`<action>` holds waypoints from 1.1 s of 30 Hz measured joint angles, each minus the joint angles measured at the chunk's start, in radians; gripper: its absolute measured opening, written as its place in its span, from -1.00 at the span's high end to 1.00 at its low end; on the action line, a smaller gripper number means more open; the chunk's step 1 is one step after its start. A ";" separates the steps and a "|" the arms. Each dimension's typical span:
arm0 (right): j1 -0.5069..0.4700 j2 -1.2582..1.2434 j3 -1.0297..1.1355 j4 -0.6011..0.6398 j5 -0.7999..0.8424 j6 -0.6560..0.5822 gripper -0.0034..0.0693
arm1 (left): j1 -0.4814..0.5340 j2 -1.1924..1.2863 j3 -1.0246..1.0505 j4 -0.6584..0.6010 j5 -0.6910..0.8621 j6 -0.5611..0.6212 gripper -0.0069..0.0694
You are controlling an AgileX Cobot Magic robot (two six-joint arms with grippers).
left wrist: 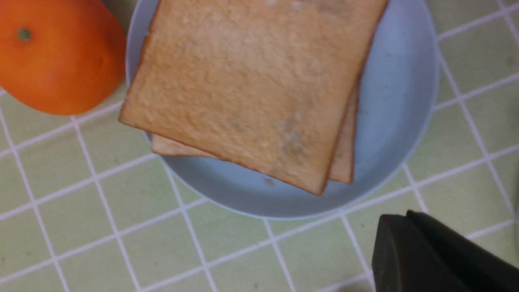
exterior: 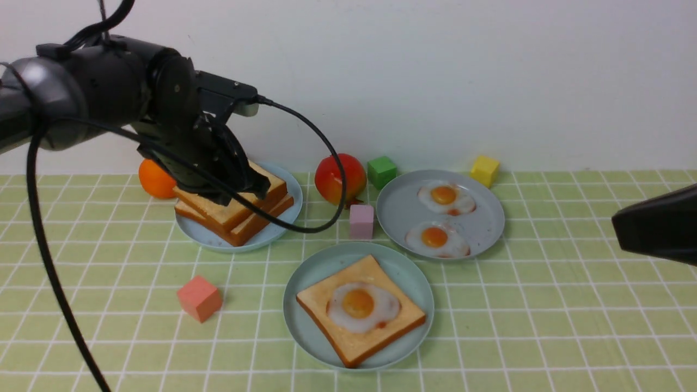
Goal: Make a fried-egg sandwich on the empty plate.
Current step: Use the left arm to grab a slice of bread
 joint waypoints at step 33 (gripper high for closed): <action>0.003 0.001 0.000 -0.015 0.031 0.002 0.86 | 0.040 0.216 -0.087 -0.007 -0.098 0.297 0.38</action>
